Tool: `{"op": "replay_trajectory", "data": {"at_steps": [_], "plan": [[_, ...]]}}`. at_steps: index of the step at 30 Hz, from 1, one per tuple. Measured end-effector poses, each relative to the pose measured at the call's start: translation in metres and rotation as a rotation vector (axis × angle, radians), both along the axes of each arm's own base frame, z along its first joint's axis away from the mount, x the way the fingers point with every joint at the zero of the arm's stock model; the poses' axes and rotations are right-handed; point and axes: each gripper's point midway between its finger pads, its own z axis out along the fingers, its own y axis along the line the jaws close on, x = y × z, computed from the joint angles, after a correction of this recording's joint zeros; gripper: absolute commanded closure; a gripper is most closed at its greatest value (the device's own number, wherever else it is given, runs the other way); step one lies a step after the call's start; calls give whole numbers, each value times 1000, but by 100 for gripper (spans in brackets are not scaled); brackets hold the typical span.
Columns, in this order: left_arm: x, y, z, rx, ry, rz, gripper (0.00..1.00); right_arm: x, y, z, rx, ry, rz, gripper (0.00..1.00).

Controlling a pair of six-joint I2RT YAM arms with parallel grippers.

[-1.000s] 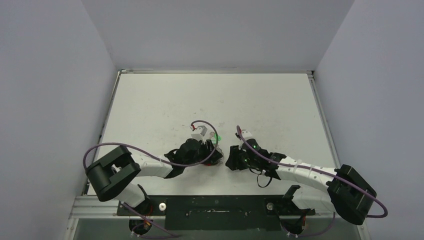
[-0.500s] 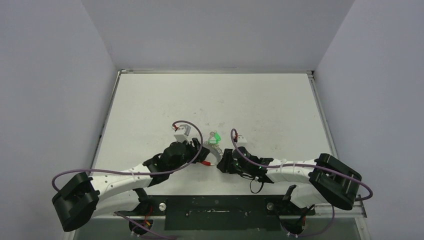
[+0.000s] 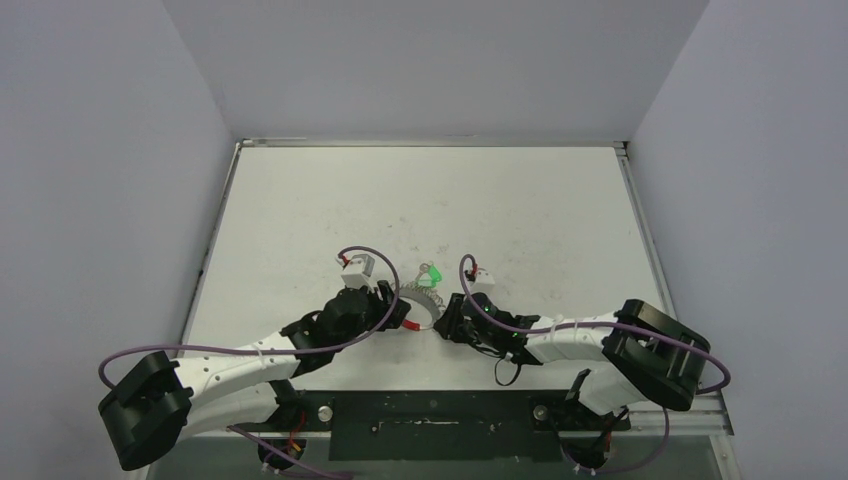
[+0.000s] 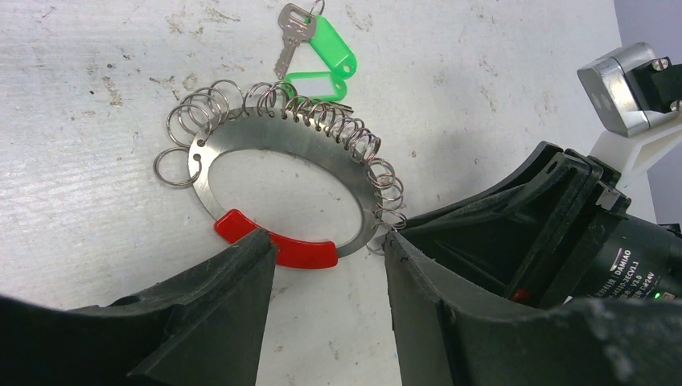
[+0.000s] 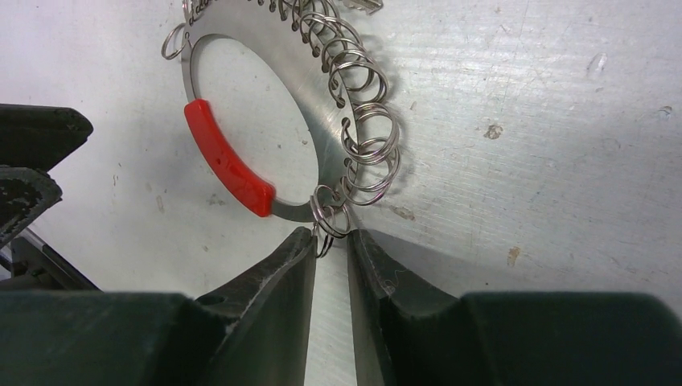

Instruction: Put the keys on the keyring

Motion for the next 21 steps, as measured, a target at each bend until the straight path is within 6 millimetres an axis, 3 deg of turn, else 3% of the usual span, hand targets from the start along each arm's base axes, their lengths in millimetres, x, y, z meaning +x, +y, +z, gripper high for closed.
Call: {"op": "replay_trajectory", "data": {"at_steps": [8,14,21], "plan": [[0,0,0,3,-2,-1,49,0,0,-2,3,9,-14,100],[0,0,0,7,-5,-3,49,-2,-5,2,-34,4,9,100],[-1,2,1,25,-19,-17,50,1,-7,40,-62,-98,91,100]]}}
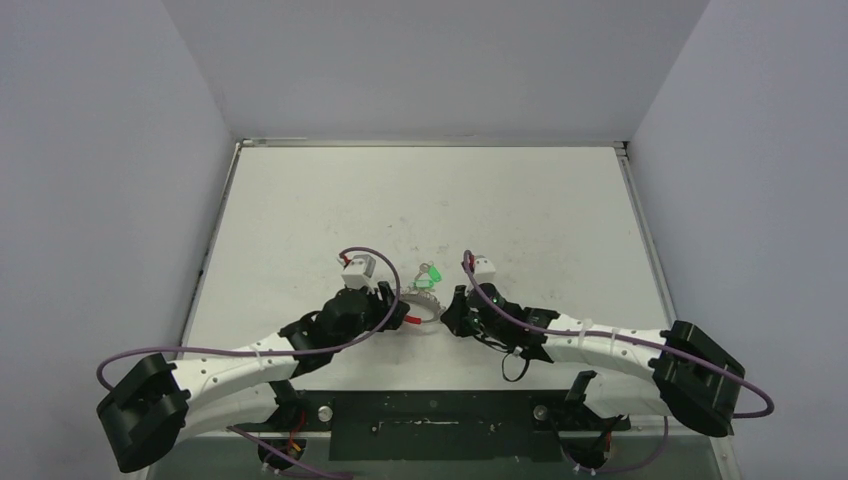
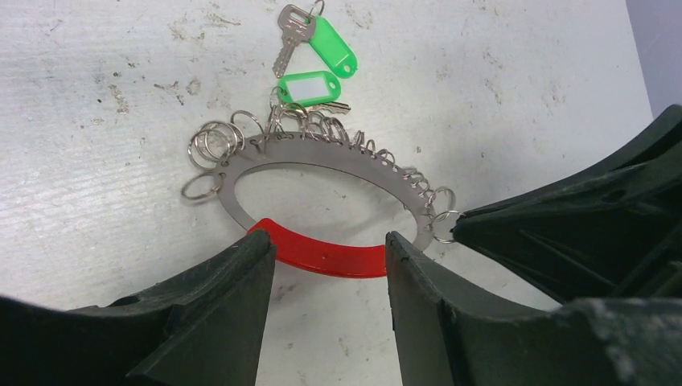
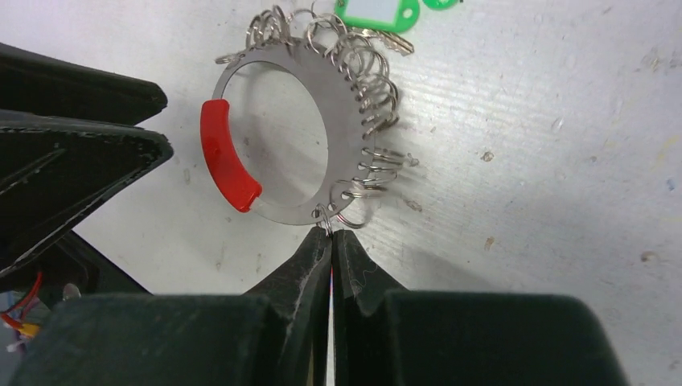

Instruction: Put the keys on the keyring

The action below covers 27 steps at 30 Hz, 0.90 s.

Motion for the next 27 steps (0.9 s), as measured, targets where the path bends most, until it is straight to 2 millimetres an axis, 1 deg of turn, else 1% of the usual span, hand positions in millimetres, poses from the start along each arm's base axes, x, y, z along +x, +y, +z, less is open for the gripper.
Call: {"op": "replay_trajectory", "data": {"at_steps": [4,9,11,15,20,23,27], "plan": [[-2,-1,0,22,-17,-36,51,-1,-3,13,-55,-51,80,100],[-7,-4,4,49,-51,-110,52,-9,-1,23,-137,-75,233,100],[-9,-6,7,58,-76,-146,52,-10,1,31,-160,-90,300,100],[-15,-10,18,63,-133,-231,54,-10,9,53,-155,-132,431,100],[-25,-19,42,29,-272,-354,55,-8,5,74,-150,-189,546,100],[-32,-19,50,19,-360,-415,55,-12,3,82,-163,-236,626,100],[-40,-19,62,13,-471,-487,55,-17,-1,90,-185,-305,723,100]]}}
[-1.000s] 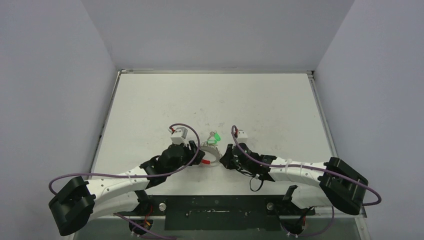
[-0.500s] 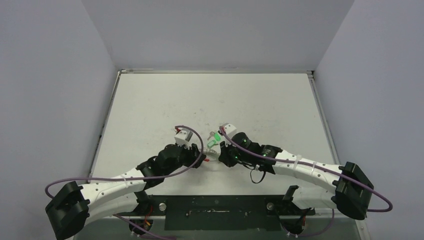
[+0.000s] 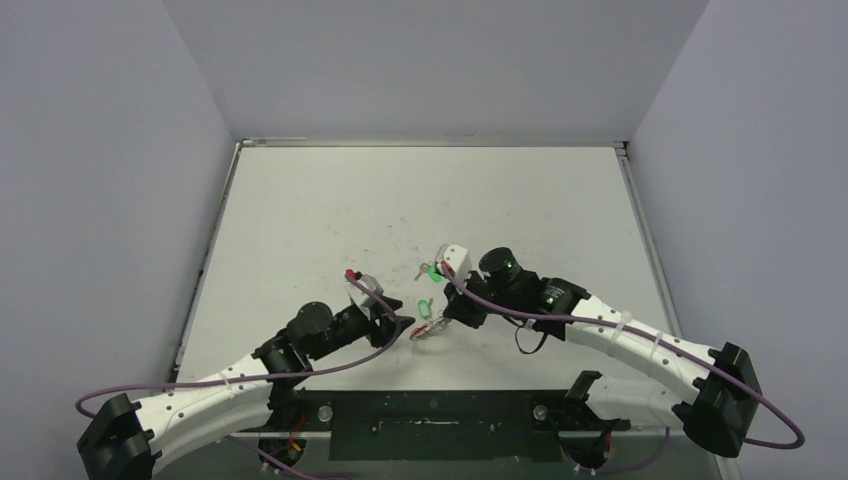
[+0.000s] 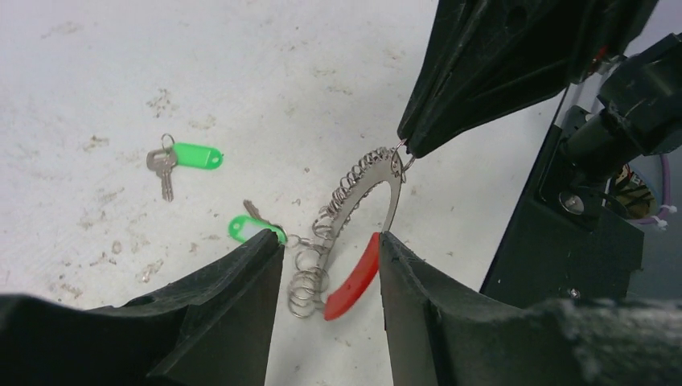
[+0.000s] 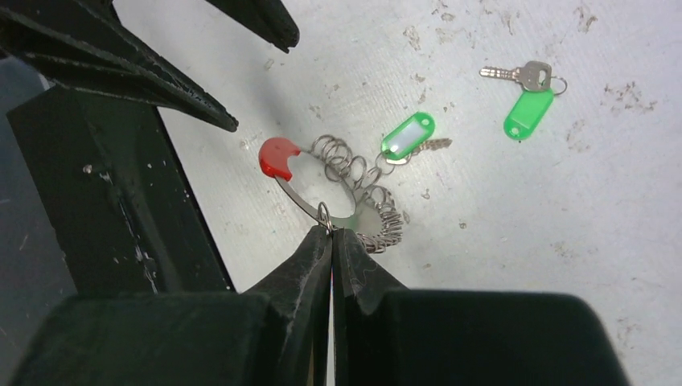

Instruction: Put the keys on the keyring

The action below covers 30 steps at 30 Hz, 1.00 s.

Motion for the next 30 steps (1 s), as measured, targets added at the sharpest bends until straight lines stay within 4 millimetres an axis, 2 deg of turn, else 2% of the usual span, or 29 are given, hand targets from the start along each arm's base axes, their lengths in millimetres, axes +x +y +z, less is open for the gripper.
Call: {"op": "replay_trajectory", "data": {"at_steps": [7,11,16,26,30], "plan": [[-9,-9,17,-38,-114,-100,62,-6,2,23,56,-99,104,100],[-16,-19,14,-47,-146,-172,65,-8,6,33,103,-135,138,100],[-18,-29,11,-47,-164,-217,68,-12,10,31,123,-133,168,100],[-21,-39,31,-122,-239,-248,68,-15,14,20,184,-150,176,100],[-24,-38,29,-126,-249,-256,68,-16,16,22,246,-175,168,100]]}}
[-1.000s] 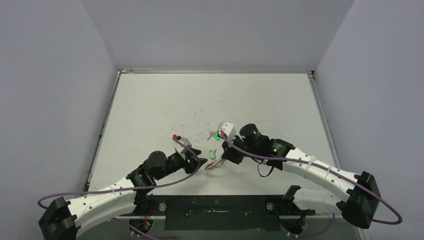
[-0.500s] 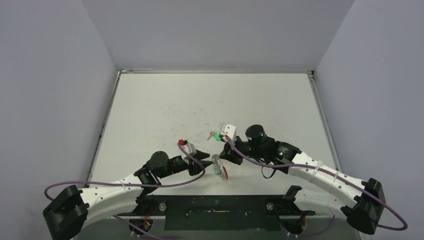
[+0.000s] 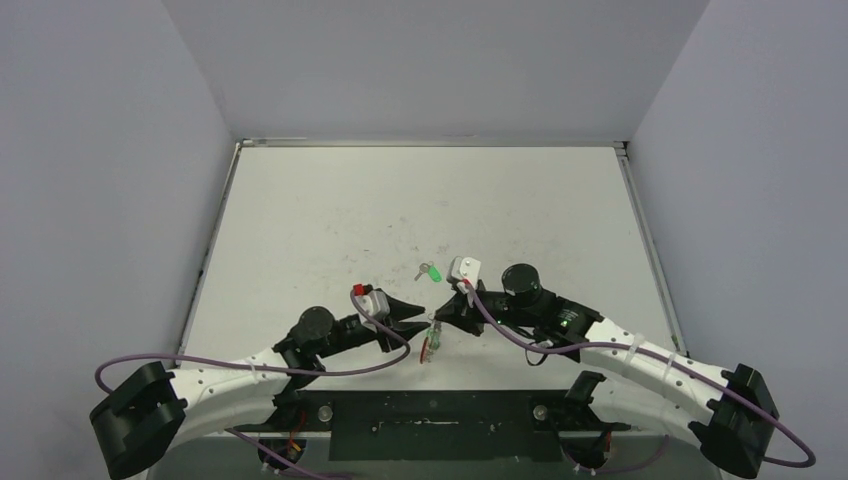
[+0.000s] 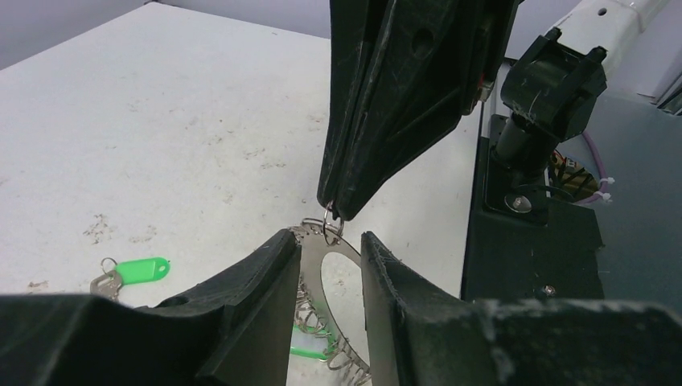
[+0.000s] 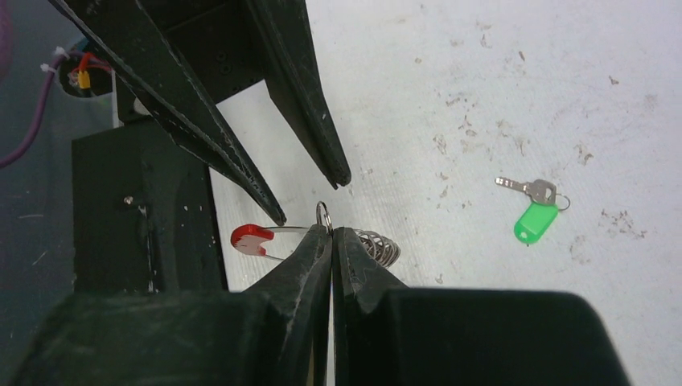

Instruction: Put the keys on the keyring

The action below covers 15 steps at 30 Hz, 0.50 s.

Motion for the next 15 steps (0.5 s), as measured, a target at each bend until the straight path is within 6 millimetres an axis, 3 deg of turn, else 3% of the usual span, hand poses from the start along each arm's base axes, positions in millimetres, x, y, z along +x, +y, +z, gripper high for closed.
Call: {"op": "replay_trajectory", "data": {"at_steps": [9,15], "plan": [[-4,1,4,-26,-20,-7,70,0,7,31,145,-57,-1,100],[-5,0,11,-51,-37,-13,72,1,10,38,174,-56,-3,100]]}}
